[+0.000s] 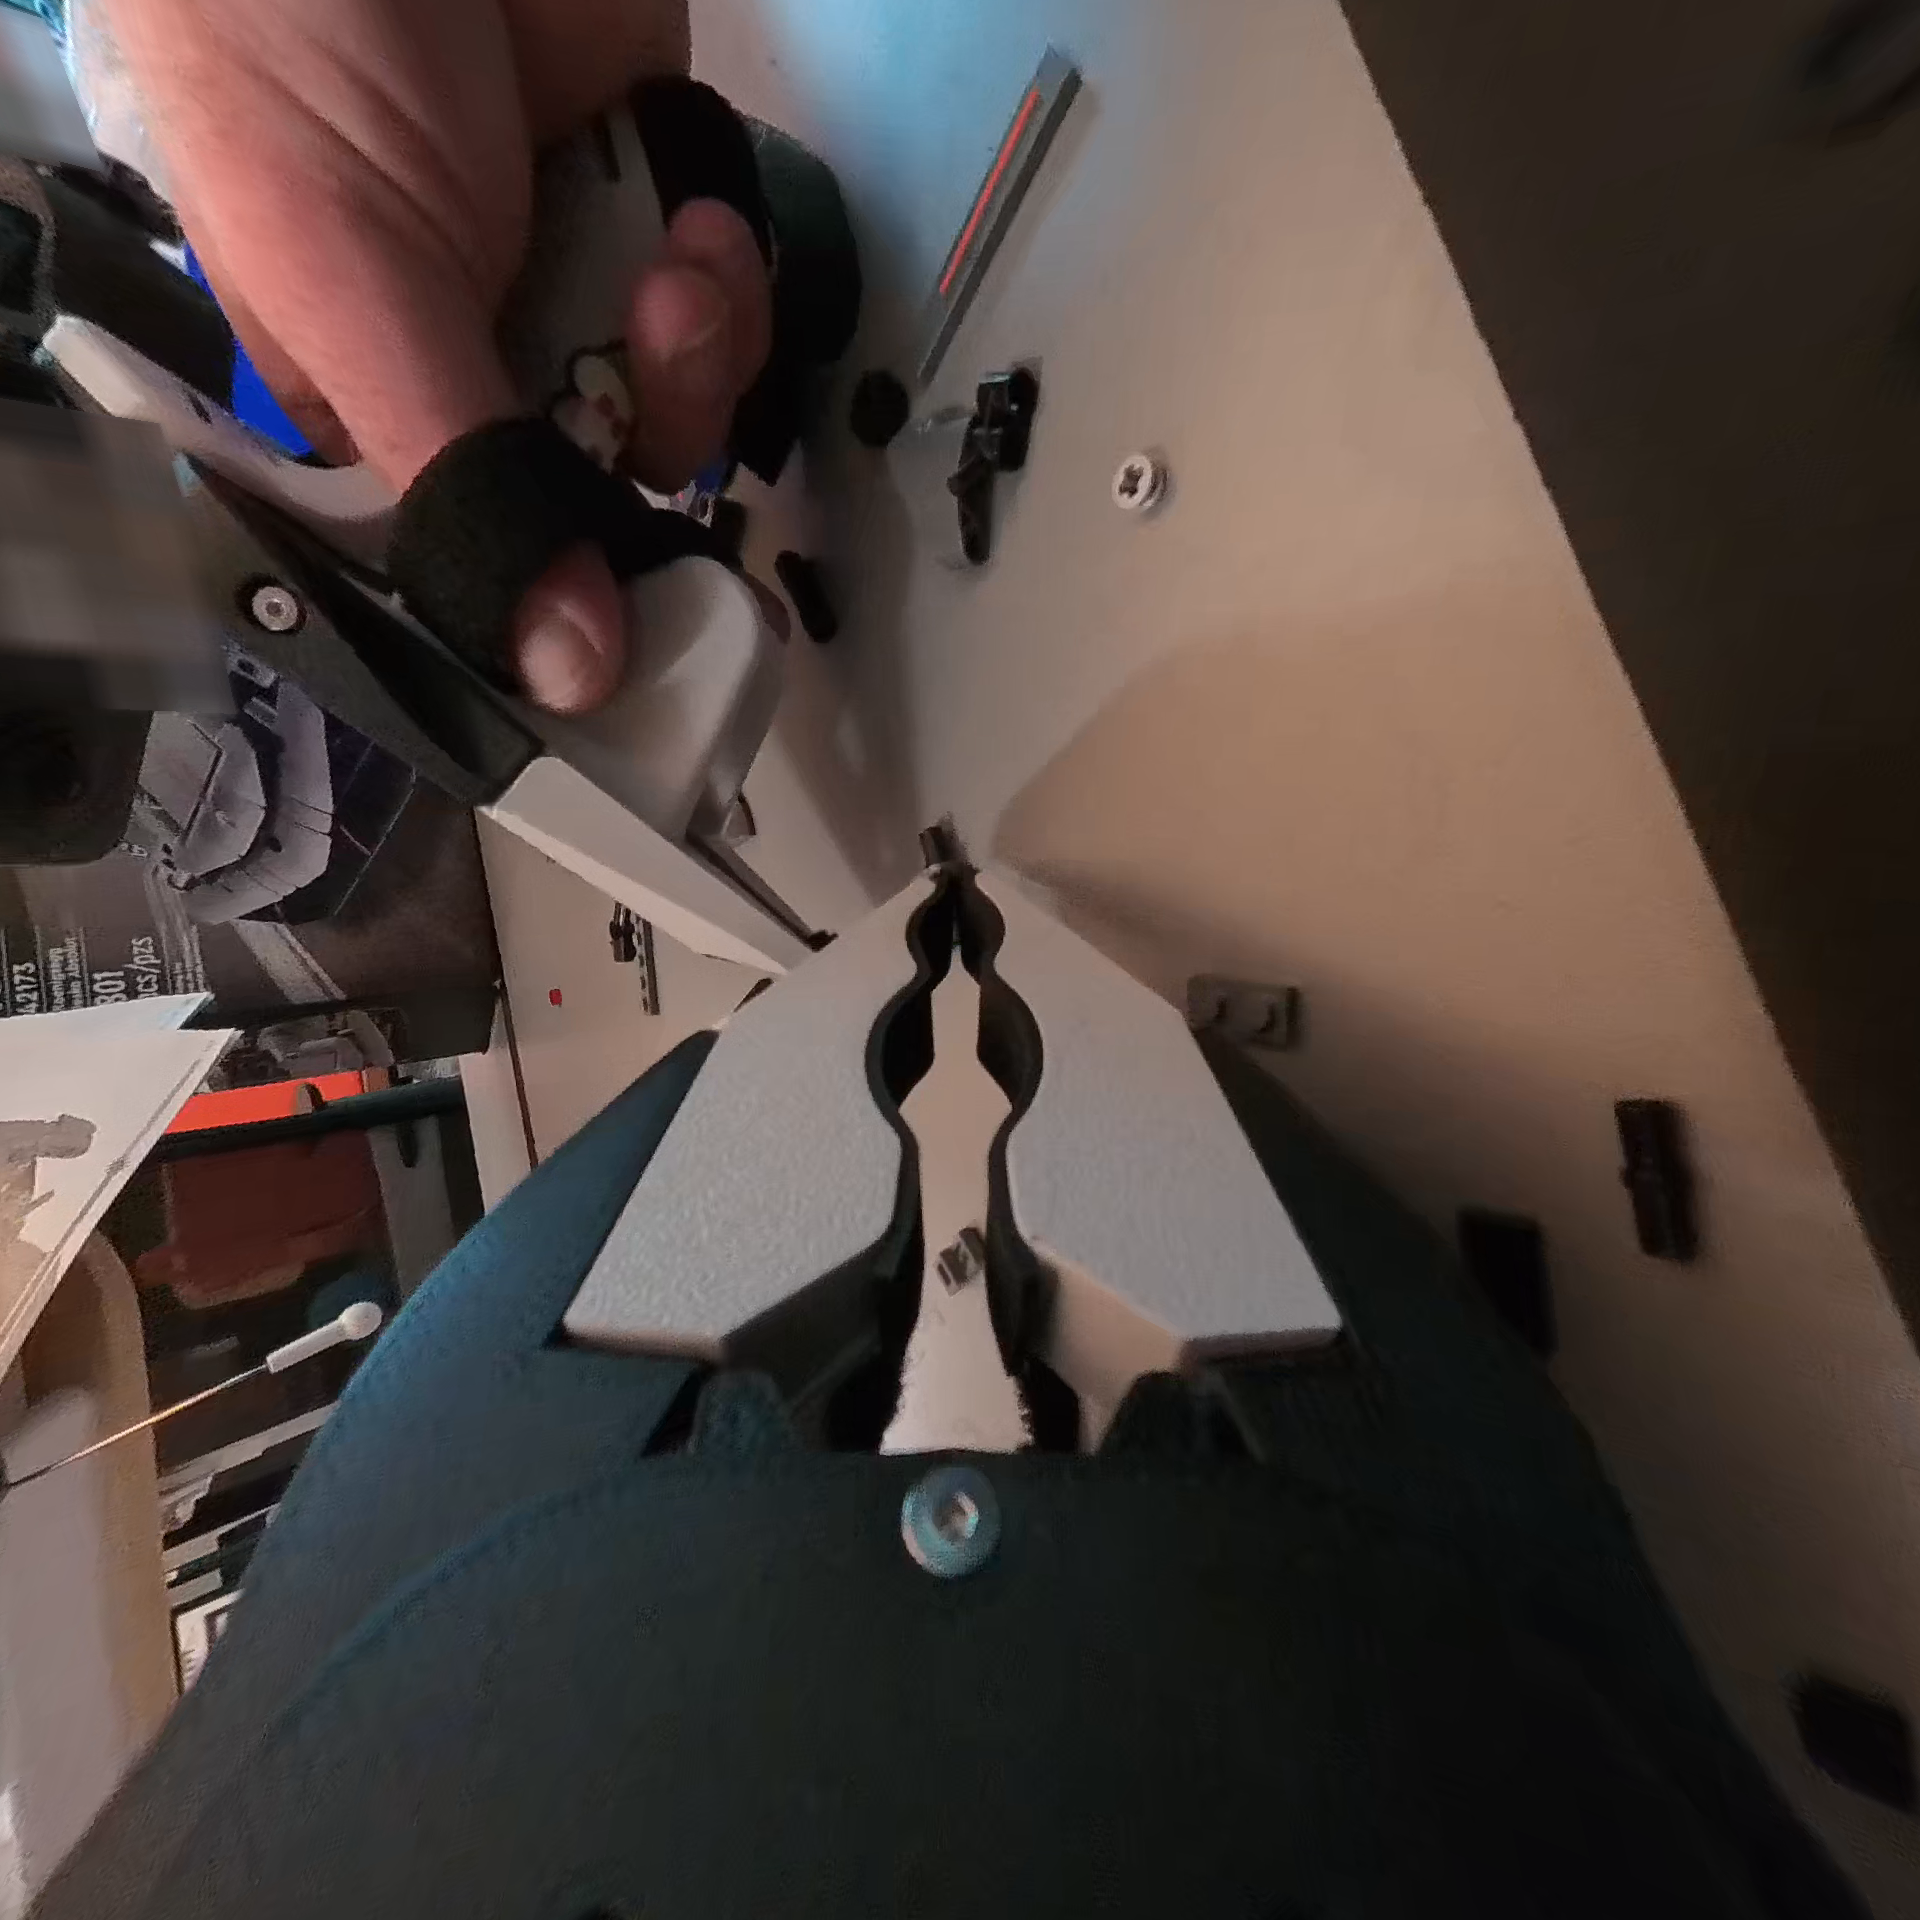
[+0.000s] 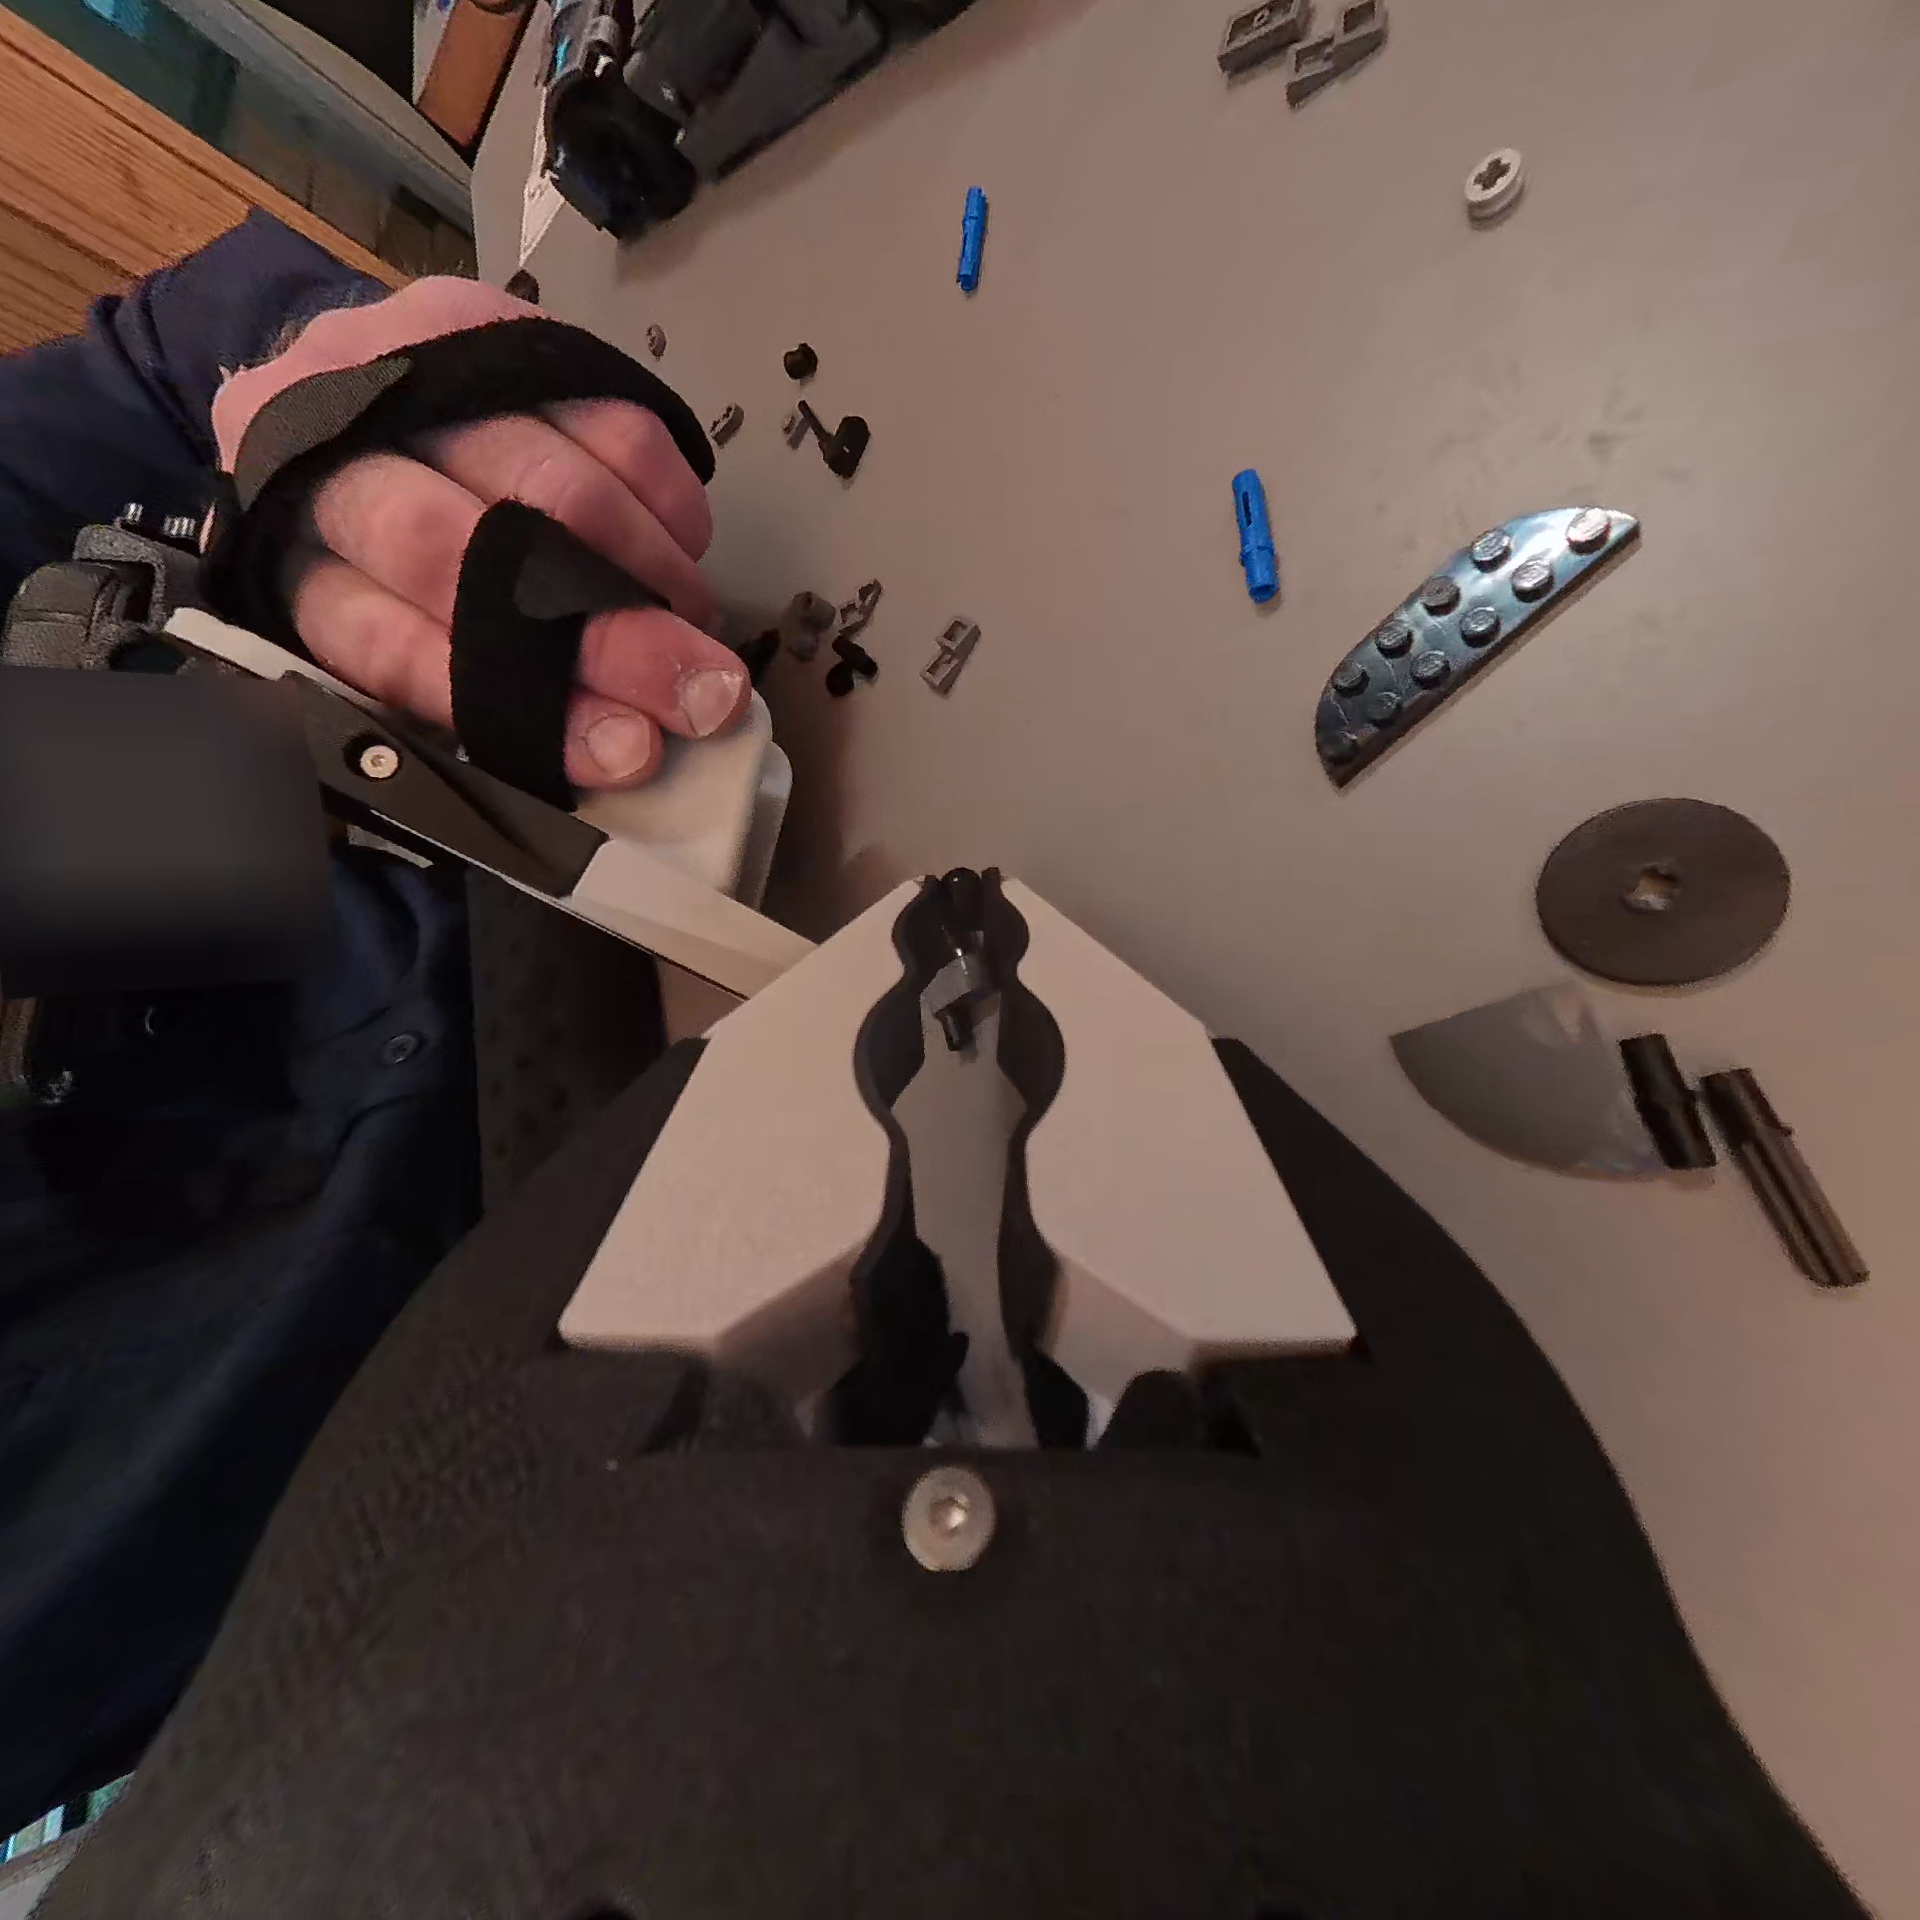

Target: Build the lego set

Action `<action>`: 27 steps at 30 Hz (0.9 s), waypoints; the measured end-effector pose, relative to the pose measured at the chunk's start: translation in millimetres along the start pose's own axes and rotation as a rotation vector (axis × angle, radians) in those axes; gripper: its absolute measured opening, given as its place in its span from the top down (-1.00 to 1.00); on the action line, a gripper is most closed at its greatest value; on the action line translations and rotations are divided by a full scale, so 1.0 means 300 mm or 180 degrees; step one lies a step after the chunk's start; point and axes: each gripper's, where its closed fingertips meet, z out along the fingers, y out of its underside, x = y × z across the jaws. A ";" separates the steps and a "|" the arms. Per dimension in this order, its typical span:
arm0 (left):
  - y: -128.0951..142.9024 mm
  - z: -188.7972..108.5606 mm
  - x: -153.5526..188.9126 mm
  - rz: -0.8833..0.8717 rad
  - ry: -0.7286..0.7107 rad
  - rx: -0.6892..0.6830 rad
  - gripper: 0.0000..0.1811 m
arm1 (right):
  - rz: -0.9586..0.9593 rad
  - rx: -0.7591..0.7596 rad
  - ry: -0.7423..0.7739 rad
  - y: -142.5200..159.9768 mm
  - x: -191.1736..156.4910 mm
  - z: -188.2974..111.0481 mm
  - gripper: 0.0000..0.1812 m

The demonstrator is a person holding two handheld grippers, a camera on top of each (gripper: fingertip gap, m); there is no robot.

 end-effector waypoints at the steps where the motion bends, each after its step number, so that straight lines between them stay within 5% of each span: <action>1: -0.001 0.003 -0.001 -0.0004 -0.0006 -0.0007 1.00 | -0.0002 -0.0018 0.0005 0.003 0.000 0.003 0.95; 27: 0.004 0.016 -0.001 -0.0038 -0.0001 -0.0021 1.00 | 0.0073 -0.0095 -0.0021 0.013 0.005 0.017 0.95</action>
